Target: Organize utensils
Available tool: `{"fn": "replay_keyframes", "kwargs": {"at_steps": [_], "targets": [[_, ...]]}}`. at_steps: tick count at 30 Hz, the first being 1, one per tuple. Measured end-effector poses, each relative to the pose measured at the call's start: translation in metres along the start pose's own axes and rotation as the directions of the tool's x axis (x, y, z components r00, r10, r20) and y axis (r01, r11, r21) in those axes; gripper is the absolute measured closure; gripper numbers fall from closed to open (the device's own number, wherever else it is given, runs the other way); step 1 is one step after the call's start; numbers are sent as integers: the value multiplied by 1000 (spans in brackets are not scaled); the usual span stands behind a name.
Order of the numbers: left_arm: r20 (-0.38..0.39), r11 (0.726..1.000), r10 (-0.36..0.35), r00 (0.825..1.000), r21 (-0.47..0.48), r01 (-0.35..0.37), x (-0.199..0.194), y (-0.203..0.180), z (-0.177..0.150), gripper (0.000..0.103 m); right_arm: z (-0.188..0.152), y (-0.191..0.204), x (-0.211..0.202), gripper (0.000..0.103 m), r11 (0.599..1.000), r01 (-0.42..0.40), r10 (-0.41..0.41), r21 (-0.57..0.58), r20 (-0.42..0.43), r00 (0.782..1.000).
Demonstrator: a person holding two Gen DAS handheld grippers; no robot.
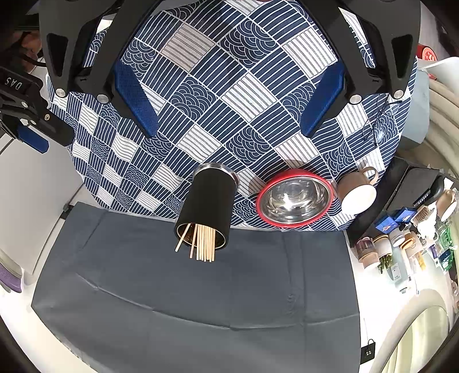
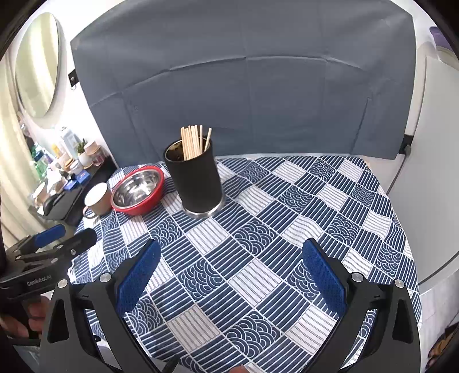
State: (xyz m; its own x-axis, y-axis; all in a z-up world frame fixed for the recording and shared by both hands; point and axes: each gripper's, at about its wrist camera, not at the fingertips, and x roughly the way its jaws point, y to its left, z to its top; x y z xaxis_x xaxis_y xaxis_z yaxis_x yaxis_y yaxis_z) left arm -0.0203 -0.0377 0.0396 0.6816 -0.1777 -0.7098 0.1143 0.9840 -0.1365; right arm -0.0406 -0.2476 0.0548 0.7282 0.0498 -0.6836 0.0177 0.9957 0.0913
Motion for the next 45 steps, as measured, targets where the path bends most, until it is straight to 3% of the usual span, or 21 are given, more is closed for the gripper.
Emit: {"fn": "replay_keyframes", "kwargs": {"at_steps": [45], "targets": [[6, 1000, -2, 1000, 31, 1, 10, -3, 11, 6, 12, 0, 16, 8, 1000, -3, 3, -8, -8, 1000]]}}
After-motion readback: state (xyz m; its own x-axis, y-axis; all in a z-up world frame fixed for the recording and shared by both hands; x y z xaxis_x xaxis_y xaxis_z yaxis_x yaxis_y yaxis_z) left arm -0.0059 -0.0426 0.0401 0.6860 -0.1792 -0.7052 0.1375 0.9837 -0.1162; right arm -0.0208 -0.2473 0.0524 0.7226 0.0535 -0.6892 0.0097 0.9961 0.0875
